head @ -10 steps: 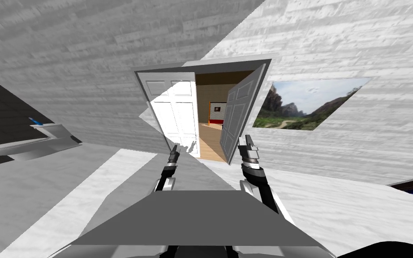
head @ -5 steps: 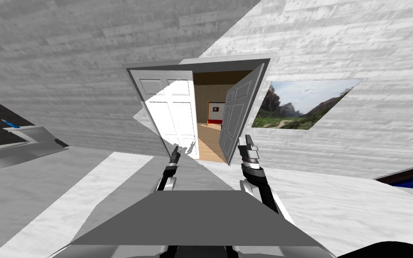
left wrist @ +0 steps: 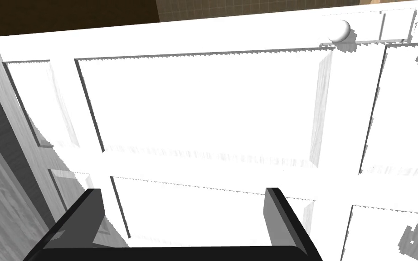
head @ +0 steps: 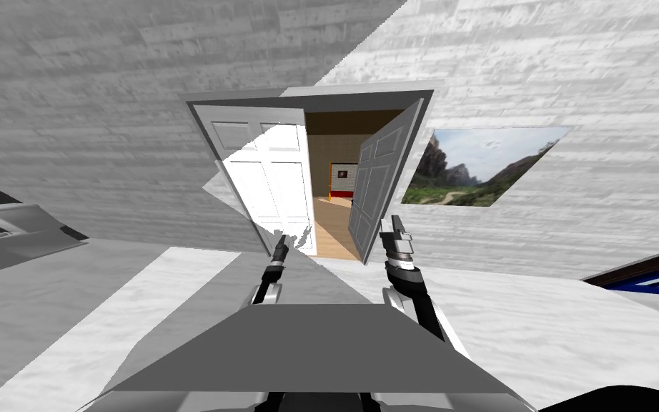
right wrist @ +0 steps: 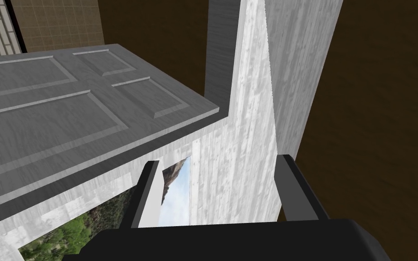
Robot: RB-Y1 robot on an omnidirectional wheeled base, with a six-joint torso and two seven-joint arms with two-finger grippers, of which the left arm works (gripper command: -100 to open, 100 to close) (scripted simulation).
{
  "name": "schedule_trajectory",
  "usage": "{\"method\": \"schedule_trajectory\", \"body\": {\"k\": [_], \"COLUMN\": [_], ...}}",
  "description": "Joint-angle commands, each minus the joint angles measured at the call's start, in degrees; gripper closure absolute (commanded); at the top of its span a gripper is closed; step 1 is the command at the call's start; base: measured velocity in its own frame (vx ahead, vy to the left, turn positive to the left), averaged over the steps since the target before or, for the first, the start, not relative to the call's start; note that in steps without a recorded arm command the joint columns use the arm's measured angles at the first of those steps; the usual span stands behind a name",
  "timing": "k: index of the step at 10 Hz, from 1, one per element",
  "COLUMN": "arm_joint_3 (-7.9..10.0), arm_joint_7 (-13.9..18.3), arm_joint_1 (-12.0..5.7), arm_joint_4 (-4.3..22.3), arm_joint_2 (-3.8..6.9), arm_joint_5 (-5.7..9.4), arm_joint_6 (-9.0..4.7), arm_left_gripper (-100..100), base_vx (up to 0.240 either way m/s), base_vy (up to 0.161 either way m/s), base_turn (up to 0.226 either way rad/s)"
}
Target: Push the door open
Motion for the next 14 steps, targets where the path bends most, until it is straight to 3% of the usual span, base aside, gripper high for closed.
{"method": "schedule_trajectory", "body": {"k": [1, 3, 5, 6, 8, 9, 12, 14], "arm_joint_3": [0.25, 0.43, 0.77, 0.77, 1.11, 1.11, 1.58, 1.73], "arm_joint_7": [-0.06, -0.01, 0.09, 0.09, 0.19, 0.19, 0.33, 0.37], "arm_joint_1": [-1.22, -2.04, -3.61, -3.61, -5.15, -5.15, -7.28, -7.98], "arm_joint_4": [2.86, 5.04, 8.98, 8.99, 12.79, 12.86, 18.01, 19.98], "arm_joint_2": [-0.01, 0.05, 0.11, 0.11, 0.16, 0.16, 0.16, 0.16], "arm_joint_5": [-0.02, -0.03, -0.06, -0.06, -0.09, -0.09, -0.12, -0.14], "arm_joint_6": [-0.58, -0.85, -1.36, -1.36, -1.86, -1.86, -2.56, -2.79], "arm_left_gripper": [-100, -100, -100, -100, -100, -100, -100, -100], "base_vx": [0.049, 0.071, 0.068, 0.061, 0.065, 0.054, 0.067, 0.057], "base_vy": [0.015, 0.018, 0.019, 0.019, 0.023, 0.020, 0.026, 0.022], "base_turn": [-0.067, -0.057, -0.070, -0.030, -0.063, -0.031, -0.065, -0.038]}}
